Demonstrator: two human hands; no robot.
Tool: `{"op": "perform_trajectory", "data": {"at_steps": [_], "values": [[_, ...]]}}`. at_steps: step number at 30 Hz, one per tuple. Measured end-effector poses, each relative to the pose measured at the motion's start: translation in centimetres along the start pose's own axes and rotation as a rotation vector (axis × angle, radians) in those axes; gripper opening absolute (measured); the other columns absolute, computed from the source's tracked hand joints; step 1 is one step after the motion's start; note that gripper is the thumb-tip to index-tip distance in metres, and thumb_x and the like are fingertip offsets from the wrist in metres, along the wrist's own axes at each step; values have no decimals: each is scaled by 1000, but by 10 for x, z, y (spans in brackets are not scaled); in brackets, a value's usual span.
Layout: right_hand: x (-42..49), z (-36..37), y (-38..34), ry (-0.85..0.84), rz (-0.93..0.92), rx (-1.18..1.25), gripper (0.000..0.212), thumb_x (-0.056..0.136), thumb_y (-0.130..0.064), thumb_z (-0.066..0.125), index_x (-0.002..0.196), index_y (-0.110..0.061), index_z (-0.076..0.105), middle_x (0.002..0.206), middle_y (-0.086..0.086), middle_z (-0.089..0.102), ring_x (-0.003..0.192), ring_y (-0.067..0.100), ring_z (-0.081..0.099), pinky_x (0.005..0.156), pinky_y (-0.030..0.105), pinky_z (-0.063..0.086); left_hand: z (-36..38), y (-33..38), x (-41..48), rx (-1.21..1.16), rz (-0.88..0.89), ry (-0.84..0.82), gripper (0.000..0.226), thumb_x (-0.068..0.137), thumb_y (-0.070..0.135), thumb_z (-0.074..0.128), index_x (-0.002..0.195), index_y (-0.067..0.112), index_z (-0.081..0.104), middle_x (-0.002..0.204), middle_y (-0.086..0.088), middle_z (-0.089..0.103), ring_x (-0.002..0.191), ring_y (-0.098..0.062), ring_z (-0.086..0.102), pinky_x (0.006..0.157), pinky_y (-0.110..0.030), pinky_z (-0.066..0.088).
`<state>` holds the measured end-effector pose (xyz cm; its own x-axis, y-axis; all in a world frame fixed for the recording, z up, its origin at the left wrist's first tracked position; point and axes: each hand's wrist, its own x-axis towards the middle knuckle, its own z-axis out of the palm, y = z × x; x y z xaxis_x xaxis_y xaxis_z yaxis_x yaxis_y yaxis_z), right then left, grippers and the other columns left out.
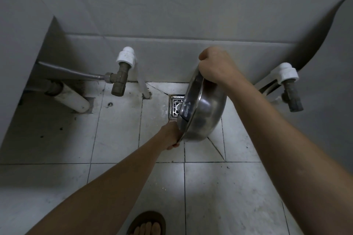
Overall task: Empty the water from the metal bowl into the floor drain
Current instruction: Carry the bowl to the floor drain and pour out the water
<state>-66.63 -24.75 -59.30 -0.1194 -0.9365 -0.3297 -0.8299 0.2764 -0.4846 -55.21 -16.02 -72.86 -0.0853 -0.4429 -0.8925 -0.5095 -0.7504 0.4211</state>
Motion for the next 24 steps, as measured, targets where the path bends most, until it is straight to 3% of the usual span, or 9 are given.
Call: {"op": "perform_trajectory", "data": {"at_steps": [7,14,17,19,21,24], "values": [[-4,2,-16,-13,-43,-25,45,87,-9,42,129,-5,55,137,14,54,129,30,47,104,34,39,1,-1,3,-85,13,-27,27,99,26,36,74,17,43,61,-3,43,46,-10,35,40,-17,25],[-17,7,-33,-49,-69,-63,35,87,-9,44,120,-6,55,133,18,53,126,35,46,100,36,39,5,-2,4,-130,9,-91,20,98,28,39,87,13,46,63,-4,42,47,-11,35,43,-20,24],[-25,10,-40,-45,-115,-94,3,86,-7,42,84,-7,44,103,19,57,97,36,52,79,33,39,7,1,3,-176,-39,-122,27,98,32,37,77,15,44,61,-3,43,47,-11,35,40,-18,24],[-27,11,-43,-45,-132,-92,21,87,-4,41,68,-7,34,74,6,43,67,25,42,63,27,33,10,3,0,-217,-74,-142,33,98,31,36,72,13,42,60,-4,43,47,-12,37,39,-17,24],[-30,8,-46,-47,-148,-118,28,88,-3,40,64,-12,30,66,0,30,62,23,34,59,28,30,13,5,0,-255,-81,-175,36,98,30,36,69,11,41,59,-4,44,48,-12,38,40,-17,26],[-31,6,-53,-31,-160,-162,18,89,-3,39,72,-9,37,68,0,30,63,20,36,56,28,30,14,12,-3,-304,-52,-209,34,99,23,38,67,9,42,63,-5,43,52,-12,37,45,-17,29]]}}
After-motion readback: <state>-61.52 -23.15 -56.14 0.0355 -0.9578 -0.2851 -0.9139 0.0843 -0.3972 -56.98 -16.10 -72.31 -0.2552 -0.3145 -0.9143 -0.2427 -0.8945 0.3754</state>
